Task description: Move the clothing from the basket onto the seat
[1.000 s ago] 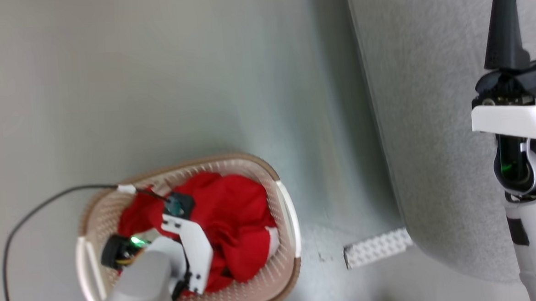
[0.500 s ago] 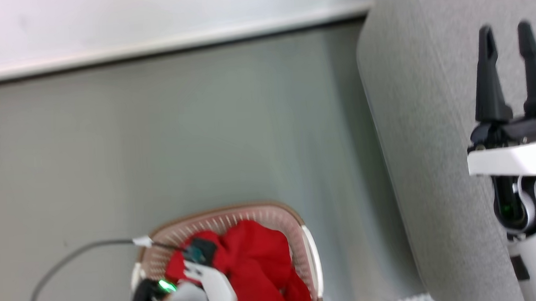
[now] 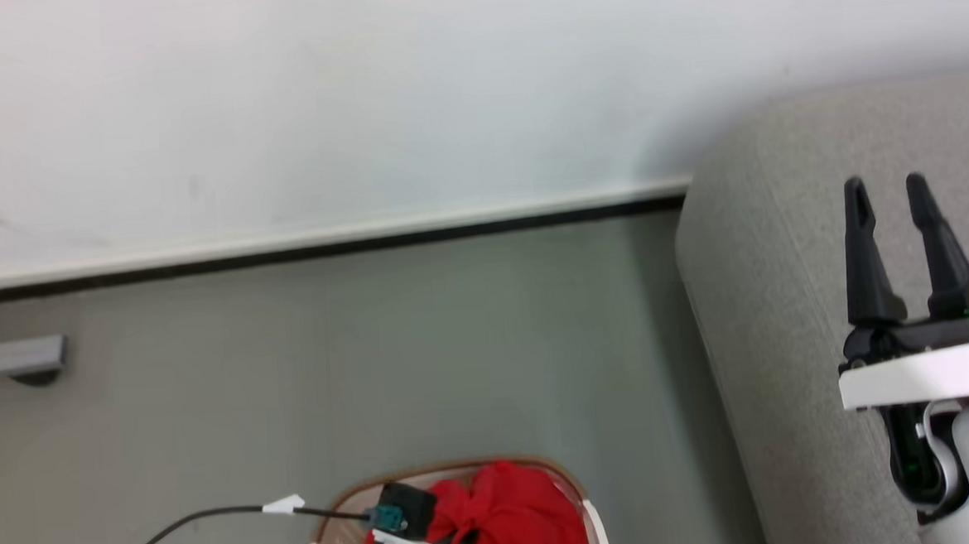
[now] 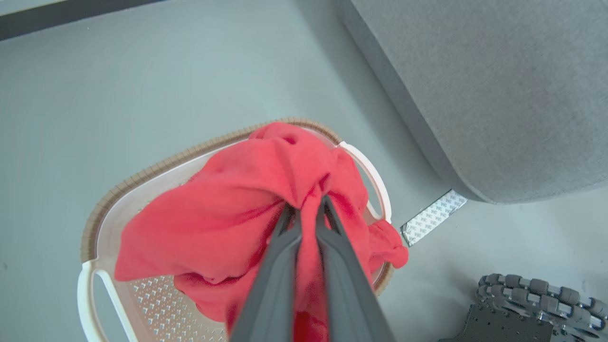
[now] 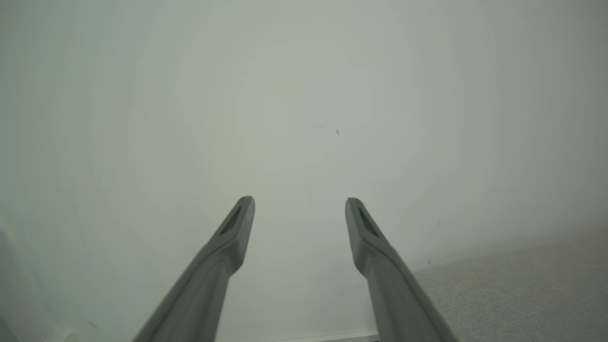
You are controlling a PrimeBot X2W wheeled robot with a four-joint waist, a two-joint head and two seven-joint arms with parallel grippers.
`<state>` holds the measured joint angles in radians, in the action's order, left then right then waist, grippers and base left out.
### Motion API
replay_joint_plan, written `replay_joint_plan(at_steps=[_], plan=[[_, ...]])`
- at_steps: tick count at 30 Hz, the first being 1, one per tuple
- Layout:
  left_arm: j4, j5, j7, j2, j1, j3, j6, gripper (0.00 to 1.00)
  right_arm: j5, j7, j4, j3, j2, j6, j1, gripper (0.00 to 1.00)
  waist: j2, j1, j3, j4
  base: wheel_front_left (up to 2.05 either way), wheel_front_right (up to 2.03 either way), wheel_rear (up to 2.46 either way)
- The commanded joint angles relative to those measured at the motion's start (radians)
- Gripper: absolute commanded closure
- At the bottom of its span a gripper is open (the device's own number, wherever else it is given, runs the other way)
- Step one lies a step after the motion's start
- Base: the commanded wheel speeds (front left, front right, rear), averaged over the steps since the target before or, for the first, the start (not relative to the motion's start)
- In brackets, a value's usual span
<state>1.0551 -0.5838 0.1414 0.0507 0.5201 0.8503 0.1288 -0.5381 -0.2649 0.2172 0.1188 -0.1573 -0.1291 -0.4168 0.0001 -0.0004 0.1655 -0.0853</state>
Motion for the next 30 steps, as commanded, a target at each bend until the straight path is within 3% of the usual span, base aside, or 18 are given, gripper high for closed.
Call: replay_joint_plan(at_steps=[1, 10, 14, 30], plan=[[-0.01, -0.009, 0.01, 0.011, -0.017, 0.006, 0.003, 1.0, -0.005, 0.001, 0.004, -0.002, -0.004, -0.003, 0.022, 0.0, -0.0001, 0.0004, -0.043, 0.02, 0.0, 0.0, 0.0], [-0.105, -0.056, 0.091, 0.045, -0.027, 0.01, 0.003, 1.0, -0.025, 0.001, 0.026, 0.011, 0.006, -0.003, 0.101, 0.0, -0.0001, 0.0004, -0.127, 0.032, 0.0, 0.0, 0.0], [-0.163, -0.05, 0.111, 0.059, -0.025, -0.003, -0.017, 1.0, -0.029, 0.001, 0.035, 0.02, 0.01, -0.003, 0.132, 0.0, -0.0001, 0.0004, -0.153, 0.035, 0.0, 0.0, 0.0], [-0.63, -0.051, 0.09, 0.195, -0.046, -0.082, -0.14, 1.0, -0.027, 0.001, 0.035, 0.021, 0.026, -0.003, 0.199, 0.0, -0.0001, 0.0004, -0.184, 0.05, 0.0, 0.0, 0.0]])
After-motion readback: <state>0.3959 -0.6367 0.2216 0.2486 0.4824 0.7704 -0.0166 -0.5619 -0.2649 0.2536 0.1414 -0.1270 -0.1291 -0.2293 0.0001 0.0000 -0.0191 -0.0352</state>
